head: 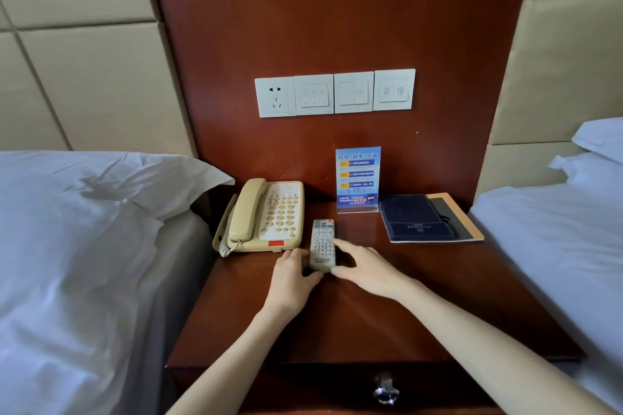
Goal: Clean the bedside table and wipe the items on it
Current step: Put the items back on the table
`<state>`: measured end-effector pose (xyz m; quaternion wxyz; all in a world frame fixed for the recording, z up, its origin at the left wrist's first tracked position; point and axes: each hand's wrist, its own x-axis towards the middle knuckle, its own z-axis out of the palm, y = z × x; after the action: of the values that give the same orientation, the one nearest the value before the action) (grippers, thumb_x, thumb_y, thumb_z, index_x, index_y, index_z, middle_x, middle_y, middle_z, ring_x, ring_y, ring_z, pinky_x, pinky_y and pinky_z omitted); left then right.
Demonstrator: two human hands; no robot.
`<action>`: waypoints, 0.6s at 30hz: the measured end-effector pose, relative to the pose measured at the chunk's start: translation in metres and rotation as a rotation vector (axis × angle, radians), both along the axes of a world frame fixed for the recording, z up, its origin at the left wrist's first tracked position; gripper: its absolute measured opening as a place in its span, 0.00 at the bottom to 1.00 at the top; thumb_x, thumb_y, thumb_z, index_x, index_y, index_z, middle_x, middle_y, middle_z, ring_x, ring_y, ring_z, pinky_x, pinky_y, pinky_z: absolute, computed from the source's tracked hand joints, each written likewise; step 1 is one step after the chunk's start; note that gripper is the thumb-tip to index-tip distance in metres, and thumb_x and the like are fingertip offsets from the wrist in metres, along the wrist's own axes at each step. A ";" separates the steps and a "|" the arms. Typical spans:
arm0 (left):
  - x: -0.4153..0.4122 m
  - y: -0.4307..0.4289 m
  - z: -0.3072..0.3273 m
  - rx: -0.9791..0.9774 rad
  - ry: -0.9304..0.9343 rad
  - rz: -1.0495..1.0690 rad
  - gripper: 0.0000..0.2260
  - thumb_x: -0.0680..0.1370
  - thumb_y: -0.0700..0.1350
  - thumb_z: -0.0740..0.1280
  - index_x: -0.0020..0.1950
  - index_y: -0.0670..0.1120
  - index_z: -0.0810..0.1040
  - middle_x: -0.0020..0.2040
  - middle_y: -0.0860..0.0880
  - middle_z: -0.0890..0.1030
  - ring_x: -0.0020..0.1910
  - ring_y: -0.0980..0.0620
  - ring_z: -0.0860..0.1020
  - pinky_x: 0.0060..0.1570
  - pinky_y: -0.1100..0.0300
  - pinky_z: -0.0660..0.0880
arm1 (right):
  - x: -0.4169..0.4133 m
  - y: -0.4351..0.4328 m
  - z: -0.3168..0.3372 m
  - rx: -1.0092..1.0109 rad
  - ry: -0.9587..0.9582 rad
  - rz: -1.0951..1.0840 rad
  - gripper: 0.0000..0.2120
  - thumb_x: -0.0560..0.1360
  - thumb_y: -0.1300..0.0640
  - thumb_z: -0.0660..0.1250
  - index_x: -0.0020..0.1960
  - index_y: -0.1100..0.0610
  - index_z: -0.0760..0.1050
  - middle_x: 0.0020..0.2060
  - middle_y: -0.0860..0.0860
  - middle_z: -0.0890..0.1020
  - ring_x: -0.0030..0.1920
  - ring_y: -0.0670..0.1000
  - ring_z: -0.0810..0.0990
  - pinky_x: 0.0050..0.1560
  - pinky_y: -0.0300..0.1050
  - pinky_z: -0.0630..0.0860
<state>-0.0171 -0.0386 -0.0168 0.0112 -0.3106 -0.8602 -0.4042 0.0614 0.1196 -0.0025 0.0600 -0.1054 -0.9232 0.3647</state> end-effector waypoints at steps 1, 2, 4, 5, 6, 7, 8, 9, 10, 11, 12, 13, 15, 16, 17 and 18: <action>-0.003 0.001 0.000 0.000 0.000 0.019 0.18 0.72 0.44 0.73 0.60 0.43 0.75 0.56 0.47 0.77 0.55 0.49 0.75 0.59 0.54 0.73 | -0.004 -0.001 0.000 0.004 0.005 -0.002 0.33 0.76 0.50 0.66 0.77 0.49 0.56 0.74 0.50 0.65 0.74 0.51 0.61 0.73 0.49 0.59; -0.005 0.002 0.000 -0.003 0.001 0.039 0.17 0.72 0.45 0.72 0.59 0.43 0.76 0.54 0.48 0.77 0.54 0.49 0.75 0.58 0.55 0.73 | -0.008 -0.001 0.000 0.009 0.009 -0.006 0.32 0.76 0.50 0.66 0.77 0.50 0.56 0.74 0.51 0.66 0.74 0.51 0.62 0.73 0.48 0.59; -0.011 0.004 0.000 -0.012 0.013 0.085 0.14 0.72 0.45 0.72 0.55 0.44 0.78 0.49 0.48 0.78 0.50 0.49 0.76 0.52 0.58 0.73 | -0.016 0.000 0.000 0.026 0.009 -0.018 0.32 0.77 0.50 0.65 0.77 0.50 0.56 0.74 0.51 0.65 0.74 0.51 0.61 0.73 0.45 0.58; -0.013 0.005 0.001 -0.012 0.017 0.107 0.11 0.72 0.46 0.72 0.52 0.44 0.79 0.47 0.48 0.79 0.48 0.49 0.76 0.49 0.59 0.73 | -0.020 0.000 0.000 0.037 0.008 -0.023 0.32 0.77 0.50 0.65 0.77 0.50 0.56 0.74 0.51 0.65 0.75 0.52 0.61 0.73 0.44 0.57; -0.015 0.006 0.001 -0.008 0.015 0.128 0.09 0.72 0.46 0.72 0.50 0.44 0.79 0.44 0.48 0.79 0.46 0.49 0.76 0.47 0.59 0.73 | -0.024 0.001 0.000 0.046 0.006 -0.025 0.32 0.77 0.50 0.65 0.77 0.50 0.56 0.75 0.51 0.64 0.75 0.52 0.60 0.73 0.44 0.57; -0.017 0.007 0.001 0.000 0.009 0.149 0.08 0.72 0.46 0.72 0.48 0.44 0.79 0.42 0.48 0.79 0.45 0.49 0.77 0.46 0.59 0.73 | -0.027 0.002 -0.001 0.044 0.004 -0.027 0.32 0.77 0.50 0.65 0.77 0.50 0.56 0.75 0.51 0.64 0.75 0.52 0.60 0.73 0.44 0.57; -0.019 0.008 0.001 0.010 0.002 0.167 0.08 0.72 0.46 0.71 0.48 0.44 0.80 0.41 0.49 0.79 0.44 0.49 0.77 0.45 0.58 0.74 | -0.030 0.003 -0.001 0.032 0.000 -0.031 0.32 0.77 0.50 0.65 0.77 0.49 0.56 0.74 0.51 0.64 0.75 0.52 0.60 0.74 0.46 0.57; -0.021 0.008 0.000 0.021 -0.002 0.181 0.08 0.73 0.46 0.71 0.48 0.44 0.80 0.39 0.51 0.79 0.44 0.49 0.78 0.45 0.58 0.74 | -0.033 0.004 -0.001 0.018 -0.004 -0.035 0.32 0.77 0.49 0.65 0.77 0.49 0.56 0.74 0.51 0.65 0.75 0.53 0.60 0.74 0.47 0.57; -0.022 0.009 0.000 0.033 -0.006 0.193 0.08 0.73 0.46 0.71 0.49 0.44 0.80 0.37 0.52 0.78 0.42 0.50 0.78 0.44 0.58 0.73 | -0.036 0.005 -0.001 0.008 -0.009 -0.040 0.32 0.77 0.49 0.65 0.77 0.48 0.57 0.74 0.52 0.66 0.75 0.53 0.60 0.74 0.48 0.58; -0.024 0.009 -0.001 0.044 -0.010 0.202 0.08 0.74 0.46 0.70 0.50 0.44 0.81 0.36 0.53 0.77 0.41 0.51 0.77 0.43 0.59 0.72 | -0.038 0.007 -0.001 0.001 -0.014 -0.044 0.32 0.77 0.49 0.66 0.77 0.47 0.57 0.74 0.52 0.66 0.75 0.53 0.60 0.74 0.48 0.58; -0.025 0.010 -0.001 0.049 -0.010 0.210 0.08 0.74 0.46 0.70 0.50 0.44 0.81 0.36 0.53 0.77 0.41 0.51 0.76 0.42 0.60 0.71 | -0.040 0.008 -0.001 -0.004 -0.017 -0.045 0.32 0.76 0.49 0.66 0.77 0.47 0.57 0.73 0.52 0.67 0.75 0.53 0.61 0.73 0.48 0.58; -0.026 0.011 -0.001 0.049 -0.006 0.217 0.09 0.74 0.46 0.69 0.51 0.44 0.81 0.38 0.52 0.78 0.43 0.51 0.76 0.43 0.61 0.70 | -0.042 0.009 -0.002 -0.009 -0.019 -0.045 0.32 0.76 0.49 0.66 0.77 0.46 0.57 0.73 0.53 0.67 0.75 0.53 0.61 0.73 0.48 0.59; -0.027 0.012 -0.002 0.054 -0.002 0.231 0.09 0.75 0.46 0.69 0.52 0.44 0.81 0.44 0.47 0.82 0.46 0.48 0.78 0.44 0.60 0.71 | -0.045 0.010 -0.002 -0.013 -0.021 -0.048 0.32 0.77 0.49 0.66 0.77 0.45 0.56 0.73 0.53 0.67 0.75 0.53 0.61 0.73 0.47 0.59; -0.028 0.012 -0.002 0.057 -0.004 0.238 0.09 0.75 0.46 0.68 0.52 0.44 0.82 0.45 0.46 0.82 0.47 0.47 0.78 0.45 0.59 0.72 | -0.046 0.011 -0.002 -0.014 -0.021 -0.051 0.32 0.77 0.49 0.66 0.76 0.45 0.56 0.73 0.53 0.67 0.75 0.53 0.61 0.73 0.46 0.59; -0.028 0.012 -0.002 0.057 -0.006 0.244 0.09 0.75 0.46 0.68 0.52 0.44 0.82 0.46 0.45 0.83 0.48 0.47 0.78 0.46 0.58 0.73 | -0.047 0.011 -0.002 -0.015 -0.020 -0.053 0.32 0.77 0.49 0.66 0.76 0.45 0.57 0.73 0.53 0.68 0.74 0.54 0.61 0.72 0.46 0.59; -0.029 0.012 -0.002 0.056 -0.008 0.248 0.09 0.75 0.46 0.68 0.52 0.44 0.82 0.46 0.45 0.83 0.49 0.46 0.78 0.47 0.56 0.74 | -0.047 0.011 -0.002 -0.017 -0.019 -0.055 0.32 0.76 0.49 0.66 0.76 0.45 0.57 0.73 0.53 0.68 0.74 0.54 0.61 0.73 0.47 0.59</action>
<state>-0.0460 -0.0263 -0.0189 0.0665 -0.1997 -0.8804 -0.4249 0.0145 0.1308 -0.0042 0.0605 -0.1347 -0.9174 0.3695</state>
